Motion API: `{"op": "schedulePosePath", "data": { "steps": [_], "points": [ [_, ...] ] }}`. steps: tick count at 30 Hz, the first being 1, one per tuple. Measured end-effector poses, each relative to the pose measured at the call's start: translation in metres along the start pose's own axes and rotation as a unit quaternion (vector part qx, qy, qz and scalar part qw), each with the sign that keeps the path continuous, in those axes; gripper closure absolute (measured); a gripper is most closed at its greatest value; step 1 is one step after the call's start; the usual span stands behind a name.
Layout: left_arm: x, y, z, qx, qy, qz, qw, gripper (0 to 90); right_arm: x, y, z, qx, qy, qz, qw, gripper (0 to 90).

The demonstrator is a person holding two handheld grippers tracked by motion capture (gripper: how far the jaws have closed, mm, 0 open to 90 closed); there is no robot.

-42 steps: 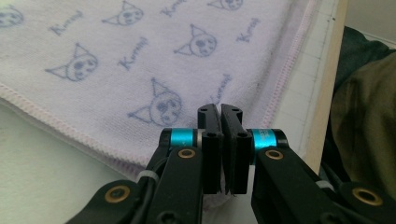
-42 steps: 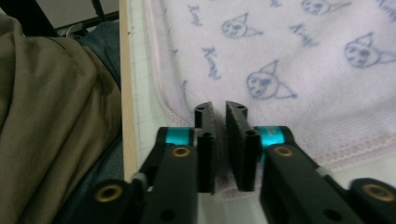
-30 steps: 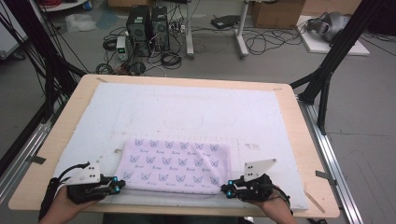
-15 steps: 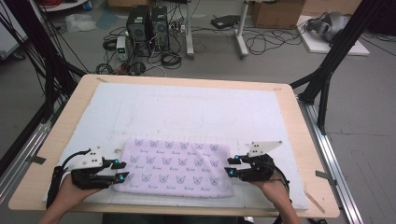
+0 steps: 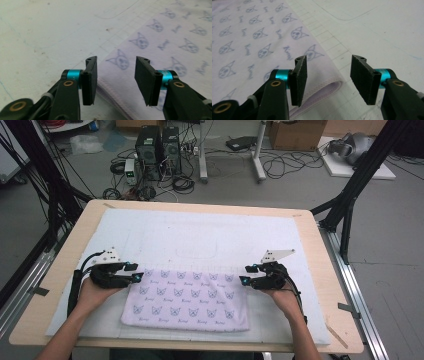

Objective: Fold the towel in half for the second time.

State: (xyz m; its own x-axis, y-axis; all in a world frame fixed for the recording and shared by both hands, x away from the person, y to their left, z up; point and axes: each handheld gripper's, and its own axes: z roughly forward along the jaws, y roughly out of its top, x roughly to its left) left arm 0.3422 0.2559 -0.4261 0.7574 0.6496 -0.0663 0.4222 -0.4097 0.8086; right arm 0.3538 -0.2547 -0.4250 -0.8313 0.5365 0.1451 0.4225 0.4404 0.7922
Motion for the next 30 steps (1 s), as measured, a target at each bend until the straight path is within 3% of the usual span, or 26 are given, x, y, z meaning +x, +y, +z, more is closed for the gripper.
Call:
{"op": "schedulePosePath", "data": {
  "steps": [7, 10, 17, 19, 22, 27, 30],
  "points": [
    [0.01, -0.007, 0.018, 0.04, 0.0, -0.03, 0.9987, 43.8, -0.006, -0.005, 0.018, 0.027, 0.013, 0.005, 0.9995, 41.6],
    [0.012, -0.009, 0.02, 0.036, -0.005, -0.039, 0.9986, 44.0, -0.005, -0.007, 0.027, 0.05, 0.017, 0.003, 0.9986, 42.8],
    [0.005, -0.007, 0.019, 0.037, -0.023, -0.025, 0.9988, 70.3, 0.001, -0.006, 0.027, 0.051, 0.044, -0.009, 0.9977, 76.3],
    [0.001, -0.005, 0.017, 0.034, -0.013, -0.012, 0.9993, 76.1, 0.004, -0.003, 0.025, 0.055, 0.041, -0.02, 0.9974, 80.0],
    [-0.001, 0.0, 0.012, 0.011, -0.007, -0.015, 0.9998, 78.8, 0.003, 0.0, 0.02, 0.041, 0.038, -0.019, 0.9983, 81.3],
    [0.002, 0.019, 0.01, -0.012, 0.011, -0.01, 0.9998, 79.1, -0.009, 0.018, 0.009, 0.031, 0.01, -0.021, 0.9992, 81.7],
    [0.013, 0.038, 0.014, -0.023, 0.035, -0.017, 0.999, 79.0, -0.022, 0.035, 0.007, 0.028, -0.009, -0.019, 0.9994, 81.6]
  ]
}}
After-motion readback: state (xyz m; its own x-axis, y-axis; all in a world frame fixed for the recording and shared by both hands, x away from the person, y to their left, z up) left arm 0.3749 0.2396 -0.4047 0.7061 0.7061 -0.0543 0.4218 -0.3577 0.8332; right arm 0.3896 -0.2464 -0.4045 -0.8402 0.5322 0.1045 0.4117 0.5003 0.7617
